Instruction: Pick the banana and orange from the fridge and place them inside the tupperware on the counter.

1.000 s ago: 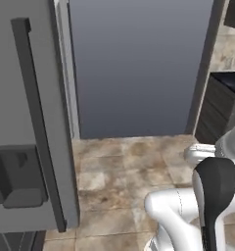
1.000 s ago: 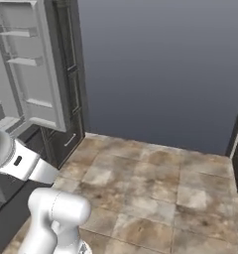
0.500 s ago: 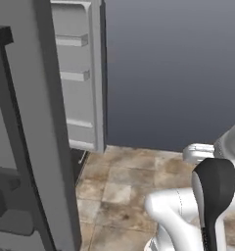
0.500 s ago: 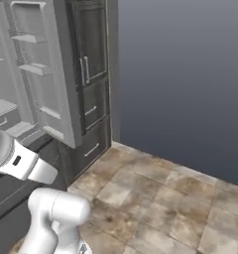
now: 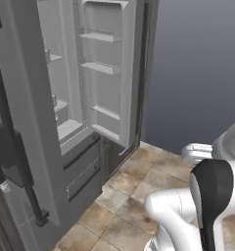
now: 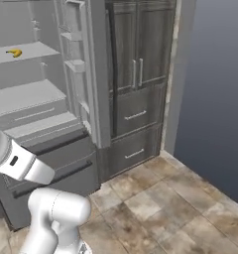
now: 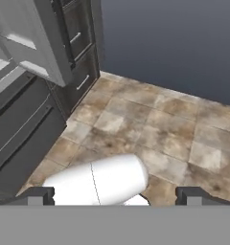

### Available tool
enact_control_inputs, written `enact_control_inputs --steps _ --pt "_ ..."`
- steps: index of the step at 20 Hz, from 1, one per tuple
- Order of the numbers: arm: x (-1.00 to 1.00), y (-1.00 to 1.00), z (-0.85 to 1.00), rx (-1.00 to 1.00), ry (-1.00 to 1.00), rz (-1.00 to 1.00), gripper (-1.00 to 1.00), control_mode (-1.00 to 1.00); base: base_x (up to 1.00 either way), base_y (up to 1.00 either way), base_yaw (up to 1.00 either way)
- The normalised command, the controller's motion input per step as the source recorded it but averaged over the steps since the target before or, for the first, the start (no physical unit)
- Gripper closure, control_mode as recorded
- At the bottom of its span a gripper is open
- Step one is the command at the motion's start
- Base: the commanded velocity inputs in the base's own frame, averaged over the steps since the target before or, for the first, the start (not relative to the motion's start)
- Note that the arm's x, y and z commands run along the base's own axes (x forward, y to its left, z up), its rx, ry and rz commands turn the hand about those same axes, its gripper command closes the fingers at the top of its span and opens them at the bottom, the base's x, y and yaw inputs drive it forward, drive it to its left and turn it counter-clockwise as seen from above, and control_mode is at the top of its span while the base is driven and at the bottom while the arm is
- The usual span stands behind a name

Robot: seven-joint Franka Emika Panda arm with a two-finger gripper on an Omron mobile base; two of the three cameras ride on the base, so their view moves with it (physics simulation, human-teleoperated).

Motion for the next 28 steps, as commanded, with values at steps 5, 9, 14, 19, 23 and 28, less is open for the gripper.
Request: enact_control_inputs --steps 5,9,14,19,23,28 --pt "0.00 0.00 0.00 0.00 0.00 0.00 -1.00 1.00 0.17 -0.67 0.56" --pt "0.00 0.00 0.00 0.00 0.00 0.00 -1.00 1.00 0.25 -0.51 0.39" --pt "0.00 0.00 0.00 0.00 0.00 0.00 -1.00 1.00 0.26 -0.10 0.29" --pt "0.00 0.00 0.00 0.00 0.00 0.00 -1.00 1.00 0.19 0.03 0.59" --pt "0.00 0.00 0.00 0.00 0.00 0.00 -1.00 1.00 0.37 0.01 0.94" --pt "0.00 0.00 0.00 0.00 0.00 0.00 -1.00 1.00 0.40 -0.32 0.70"
